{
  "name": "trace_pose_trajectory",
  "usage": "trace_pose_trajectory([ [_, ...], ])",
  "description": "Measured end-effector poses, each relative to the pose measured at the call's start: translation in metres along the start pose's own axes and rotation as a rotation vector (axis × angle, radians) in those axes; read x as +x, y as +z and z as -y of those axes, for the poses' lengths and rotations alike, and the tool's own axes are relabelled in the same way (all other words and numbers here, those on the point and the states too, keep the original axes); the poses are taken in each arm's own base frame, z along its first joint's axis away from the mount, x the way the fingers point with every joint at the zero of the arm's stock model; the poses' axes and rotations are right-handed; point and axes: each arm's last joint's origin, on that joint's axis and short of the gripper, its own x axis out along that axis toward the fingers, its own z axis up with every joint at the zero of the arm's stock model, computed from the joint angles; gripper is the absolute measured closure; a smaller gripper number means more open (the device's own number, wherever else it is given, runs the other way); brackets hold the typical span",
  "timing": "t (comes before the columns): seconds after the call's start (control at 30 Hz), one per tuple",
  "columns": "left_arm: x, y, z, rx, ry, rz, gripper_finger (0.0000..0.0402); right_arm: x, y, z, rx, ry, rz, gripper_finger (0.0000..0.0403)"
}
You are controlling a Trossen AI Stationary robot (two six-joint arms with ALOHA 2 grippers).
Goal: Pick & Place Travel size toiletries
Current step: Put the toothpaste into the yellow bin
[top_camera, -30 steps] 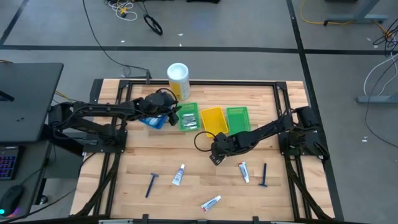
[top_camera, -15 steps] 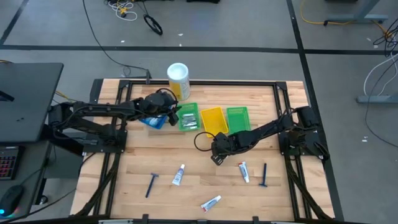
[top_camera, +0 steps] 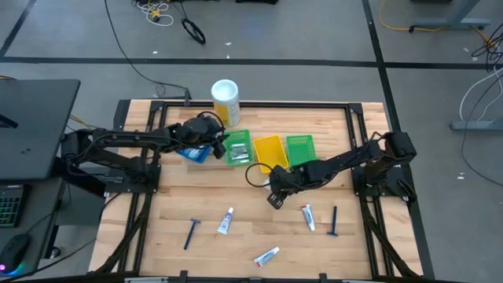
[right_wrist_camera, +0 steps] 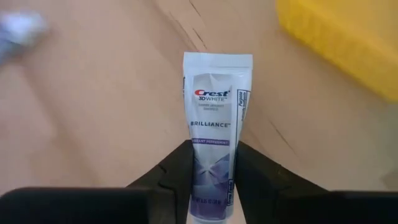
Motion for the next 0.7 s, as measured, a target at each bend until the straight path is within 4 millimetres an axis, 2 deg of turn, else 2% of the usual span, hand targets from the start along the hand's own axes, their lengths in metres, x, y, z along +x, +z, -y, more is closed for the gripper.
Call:
trace_pose_trajectory([
  [0.17,0.0,0.0,0.0,0.0,0.0,0.003,0.0248,-0.029,0.011,0.001,-0.108,0.025,0.127,0.0291],
  [0.27,0.0,0.0,0.0,0.0,-0.001,0.003,0.0248,-0.045,0.026,0.009,-0.197,-0.074,0.29,0.0291],
  [0.33,0.0,0.001,0.0,-0.001,-0.001,0.004,0.0248,-0.049,0.037,0.02,-0.26,-0.149,0.342,0.0291],
  [0.5,0.0,0.001,0.0,-0.002,-0.002,0.009,0.0248,-0.038,0.067,0.055,-0.447,-0.137,0.275,0.029],
  [0.7,0.0,0.001,0.0,-0.003,-0.002,0.011,0.0248,-0.014,0.088,0.101,-0.547,-0.152,0.157,0.029],
])
